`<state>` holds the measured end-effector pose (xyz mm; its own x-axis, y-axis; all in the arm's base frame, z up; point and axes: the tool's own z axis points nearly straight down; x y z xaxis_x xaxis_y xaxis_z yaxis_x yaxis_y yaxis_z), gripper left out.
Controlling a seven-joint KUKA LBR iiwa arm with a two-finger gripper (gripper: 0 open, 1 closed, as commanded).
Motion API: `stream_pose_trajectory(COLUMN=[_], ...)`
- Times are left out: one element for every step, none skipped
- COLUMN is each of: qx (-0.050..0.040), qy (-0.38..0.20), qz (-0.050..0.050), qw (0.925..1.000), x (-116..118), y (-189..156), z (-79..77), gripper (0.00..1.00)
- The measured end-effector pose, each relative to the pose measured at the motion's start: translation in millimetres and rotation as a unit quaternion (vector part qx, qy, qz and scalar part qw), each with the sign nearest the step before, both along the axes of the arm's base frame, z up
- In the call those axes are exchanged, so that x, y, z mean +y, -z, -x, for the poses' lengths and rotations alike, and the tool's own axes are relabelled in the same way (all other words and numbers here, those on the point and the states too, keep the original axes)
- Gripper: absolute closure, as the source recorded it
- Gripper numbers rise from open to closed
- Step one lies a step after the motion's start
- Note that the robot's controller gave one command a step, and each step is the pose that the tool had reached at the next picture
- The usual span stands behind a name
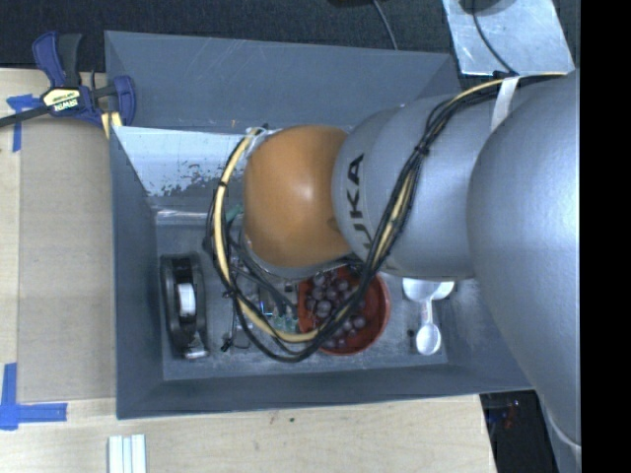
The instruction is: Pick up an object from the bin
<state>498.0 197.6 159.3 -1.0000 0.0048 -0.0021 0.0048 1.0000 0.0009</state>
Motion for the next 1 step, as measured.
stream_pose_trajectory(qx=[0.0000], qy=[0.000], qz=[0.000], qw=[1.0000], x=[0.0], y=[0.0], z=[0.0], gripper=[1.00])
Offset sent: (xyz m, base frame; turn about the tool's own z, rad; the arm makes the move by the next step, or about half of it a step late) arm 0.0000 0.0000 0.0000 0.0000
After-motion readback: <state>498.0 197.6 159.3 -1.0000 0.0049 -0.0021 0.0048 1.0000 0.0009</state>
